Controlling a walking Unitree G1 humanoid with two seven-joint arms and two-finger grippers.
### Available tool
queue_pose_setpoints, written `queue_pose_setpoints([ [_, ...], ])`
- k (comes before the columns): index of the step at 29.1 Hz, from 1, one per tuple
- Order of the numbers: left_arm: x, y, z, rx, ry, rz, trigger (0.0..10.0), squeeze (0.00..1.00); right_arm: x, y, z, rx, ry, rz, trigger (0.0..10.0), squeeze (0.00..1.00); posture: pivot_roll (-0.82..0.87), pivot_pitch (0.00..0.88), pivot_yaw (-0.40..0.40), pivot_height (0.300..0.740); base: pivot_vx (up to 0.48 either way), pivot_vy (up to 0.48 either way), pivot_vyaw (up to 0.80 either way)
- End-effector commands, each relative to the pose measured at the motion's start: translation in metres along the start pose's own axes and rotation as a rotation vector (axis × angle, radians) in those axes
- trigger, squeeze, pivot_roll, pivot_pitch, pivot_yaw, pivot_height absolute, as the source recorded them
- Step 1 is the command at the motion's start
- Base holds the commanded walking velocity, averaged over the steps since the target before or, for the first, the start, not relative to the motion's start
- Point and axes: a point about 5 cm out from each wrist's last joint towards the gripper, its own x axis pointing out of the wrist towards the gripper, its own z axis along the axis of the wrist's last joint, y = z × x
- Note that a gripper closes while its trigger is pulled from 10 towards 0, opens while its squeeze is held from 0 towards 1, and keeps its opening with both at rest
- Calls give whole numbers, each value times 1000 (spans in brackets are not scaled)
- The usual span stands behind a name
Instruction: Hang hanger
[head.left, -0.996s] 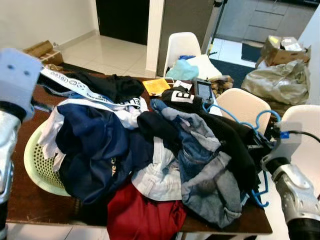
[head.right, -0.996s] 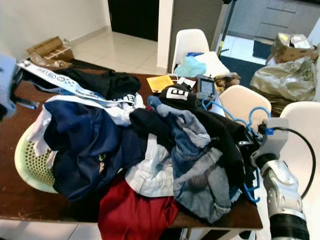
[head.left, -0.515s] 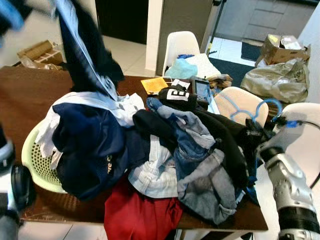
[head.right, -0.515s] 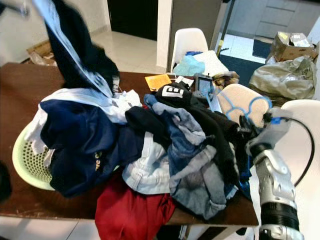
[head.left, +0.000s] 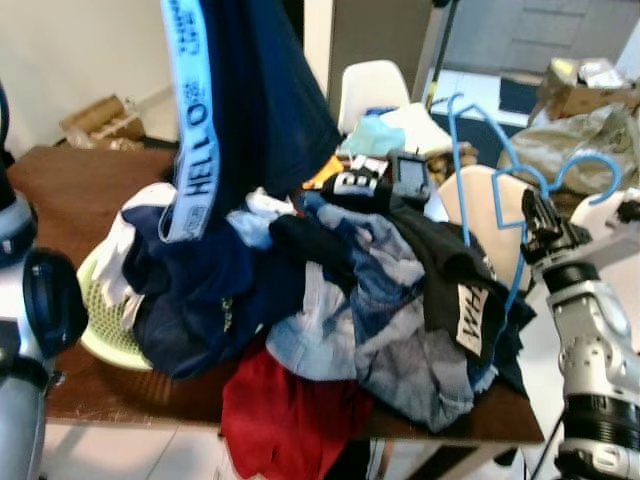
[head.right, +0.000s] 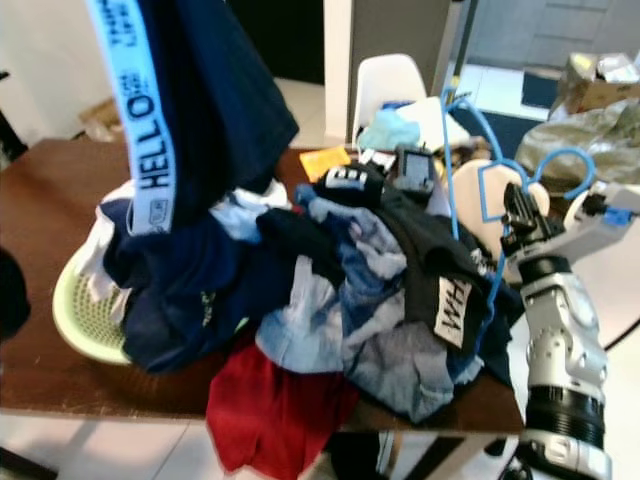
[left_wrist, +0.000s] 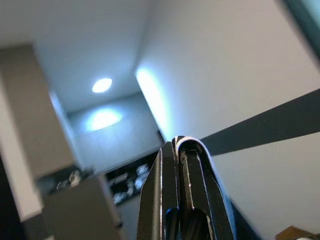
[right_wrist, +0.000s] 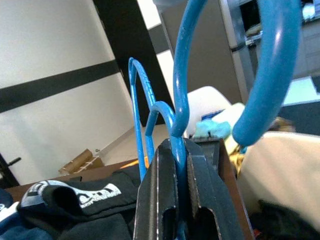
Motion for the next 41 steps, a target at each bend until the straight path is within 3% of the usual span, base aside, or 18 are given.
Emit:
queue_pose_setpoints([
  [1, 0, -1, 0, -17, -7, -14, 10000, 0, 1, 1, 5, -19, -21, 5, 10000, 0, 69, 0, 5, 740, -356, 0, 0],
  [3, 2, -4, -3, -45, -10, -24, 10000, 0, 1, 1, 6, -28, -19, 2, 10000, 0, 69, 0, 5, 740, -368, 0, 0],
  [5, 3, -10, -23, -131, 14, -34, 10000, 0, 1, 2, 7, -31, -16, -2, 10000, 0, 64, 0, 8, 740, -371, 0, 0],
  [8, 2, -15, -40, -193, 39, -39, 10000, 0, 0, 4, 6, -38, -8, -4, 10000, 0, 61, 0, 8, 740, -371, 0, 0],
  [13, -2, -27, -65, -263, 81, -41, 10000, 0, -1, 3, 6, -60, 12, -11, 10000, 0, 55, 0, 8, 740, -368, 0, 0],
  [15, -2, -27, -65, -263, 81, -41, 10000, 0, -1, 3, 6, -60, 12, -11, 10000, 0, 55, 0, 8, 740, -368, 0, 0],
  [17, -6, -35, -84, -328, 118, -33, 10000, 0, -4, -1, 4, -79, 34, -39, 10000, 0, 52, 0, 7, 740, -368, 0, 0],
  [19, -6, -35, -84, -328, 118, -33, 10000, 0, -4, -1, 4, -79, 34, -39, 10000, 0, 52, 0, 7, 740, -368, 0, 0],
  [22, -20, -57, -118, -405, 209, -25, 10000, 0, -8, -12, 0, -136, 90, -92, 10000, 0, 43, 0, -1, 740, -368, 0, -427],
  [23, -20, -57, -118, -405, 209, -25, 10000, 0, -8, -12, 0, -136, 90, -92, 10000, 0, 43, 0, -1, 740, -371, 0, -800],
  [24, -29, -68, -133, -433, 258, -16, 10000, 0, -10, -16, -2, -160, 115, -113, 10000, 0, 41, 0, -2, 740, -368, 0, -800],
  [29, -38, -77, -146, -462, 296, -3, 10000, 0, -11, -18, -5, -169, 135, -129, 10000, 0, 40, 0, -3, 740, -366, 0, -800],
  [33, -54, -93, -168, -478, 379, 10, 10000, 0, -14, -21, -13, -201, 191, -160, 10000, 0, 34, 0, -7, 740, -368, 0, -794],
  [35, -86, -115, -201, -441, 528, 18, 10000, 0, -18, -22, -25, -273, 279, -170, 10000, 0, 26, 0, -9, 740, -129, 0, -788],
  [36, -86, -115, -201, -441, 528, 18, 10000, 0, -18, -22, -25, -273, 279, -170, 10000, 0, 26, 0, -9, 740, 0, 0, -788],
  [40, -132, -128, -234, -405, 720, 73, 10000, 0, -23, -20, -35, -340, 355, -156, 10000, 0, 24, 0, -12, 740, 0, 0, -788],
  [41, -132, -128, -234, -405, 720, 73, 10000, 0, -23, -20, -35, -340, 355, -156, 10000, 0, 24, 0, -12, 740, 0, 0, -788],
])
